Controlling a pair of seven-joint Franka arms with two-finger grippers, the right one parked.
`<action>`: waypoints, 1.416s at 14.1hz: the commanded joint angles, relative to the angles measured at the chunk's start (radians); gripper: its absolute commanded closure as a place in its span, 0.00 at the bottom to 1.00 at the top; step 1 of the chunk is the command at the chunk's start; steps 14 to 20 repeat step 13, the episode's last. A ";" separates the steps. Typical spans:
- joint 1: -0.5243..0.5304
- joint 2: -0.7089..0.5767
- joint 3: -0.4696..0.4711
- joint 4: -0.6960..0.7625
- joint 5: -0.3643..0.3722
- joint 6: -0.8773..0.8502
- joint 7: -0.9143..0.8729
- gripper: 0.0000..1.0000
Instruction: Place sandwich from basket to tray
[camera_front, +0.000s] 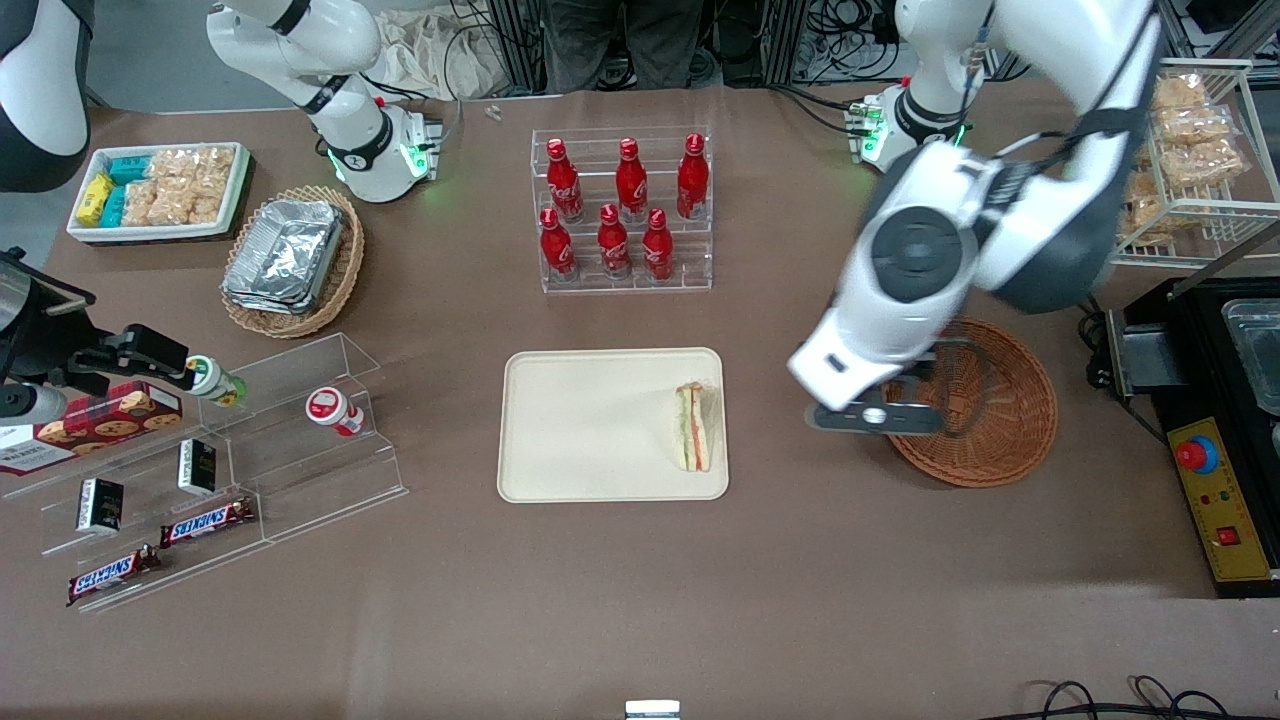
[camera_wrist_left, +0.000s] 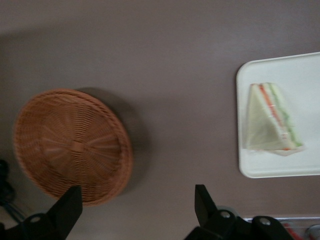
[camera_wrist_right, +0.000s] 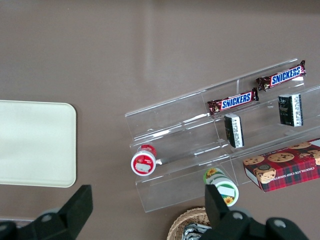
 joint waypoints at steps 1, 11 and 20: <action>0.116 -0.087 -0.007 -0.029 -0.025 -0.050 0.168 0.00; 0.320 -0.147 0.002 0.030 -0.045 -0.115 0.186 0.00; 0.355 -0.149 -0.001 0.031 -0.051 -0.113 0.195 0.00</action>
